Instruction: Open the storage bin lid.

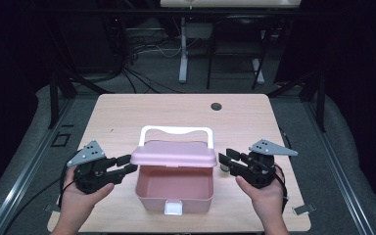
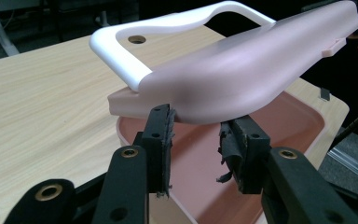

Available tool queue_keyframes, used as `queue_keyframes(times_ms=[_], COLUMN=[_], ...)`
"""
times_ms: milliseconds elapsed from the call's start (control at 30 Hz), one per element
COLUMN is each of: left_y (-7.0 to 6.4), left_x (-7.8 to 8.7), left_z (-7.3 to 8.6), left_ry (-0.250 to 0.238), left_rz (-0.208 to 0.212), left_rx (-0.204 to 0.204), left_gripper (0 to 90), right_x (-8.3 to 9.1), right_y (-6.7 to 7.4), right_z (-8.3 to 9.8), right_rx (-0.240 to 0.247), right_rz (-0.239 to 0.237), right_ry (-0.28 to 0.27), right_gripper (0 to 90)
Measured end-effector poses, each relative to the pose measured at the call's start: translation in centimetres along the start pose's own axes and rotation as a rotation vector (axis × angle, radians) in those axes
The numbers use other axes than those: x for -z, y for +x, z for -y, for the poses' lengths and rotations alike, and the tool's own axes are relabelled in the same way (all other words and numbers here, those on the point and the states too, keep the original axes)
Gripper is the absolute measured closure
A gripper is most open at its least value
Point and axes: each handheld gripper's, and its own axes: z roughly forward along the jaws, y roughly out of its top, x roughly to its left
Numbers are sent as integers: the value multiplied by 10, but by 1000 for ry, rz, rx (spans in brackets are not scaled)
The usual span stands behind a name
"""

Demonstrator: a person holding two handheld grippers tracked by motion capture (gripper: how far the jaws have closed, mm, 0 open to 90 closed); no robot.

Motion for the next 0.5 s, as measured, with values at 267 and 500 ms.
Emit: queue_keyframes(times_ms=[267, 500], left_y=[4, 6], left_x=[-1, -3], left_z=[-5, -11], left_ry=[-21, -26], left_rz=[-3, -16], left_rx=[7, 2], left_gripper=[661, 664], right_x=[-4, -9], right_y=[1, 5], right_z=[13, 16], right_rx=[-2, 16], right_rz=[-2, 3], right_ry=[31, 41], right_gripper=[641, 643])
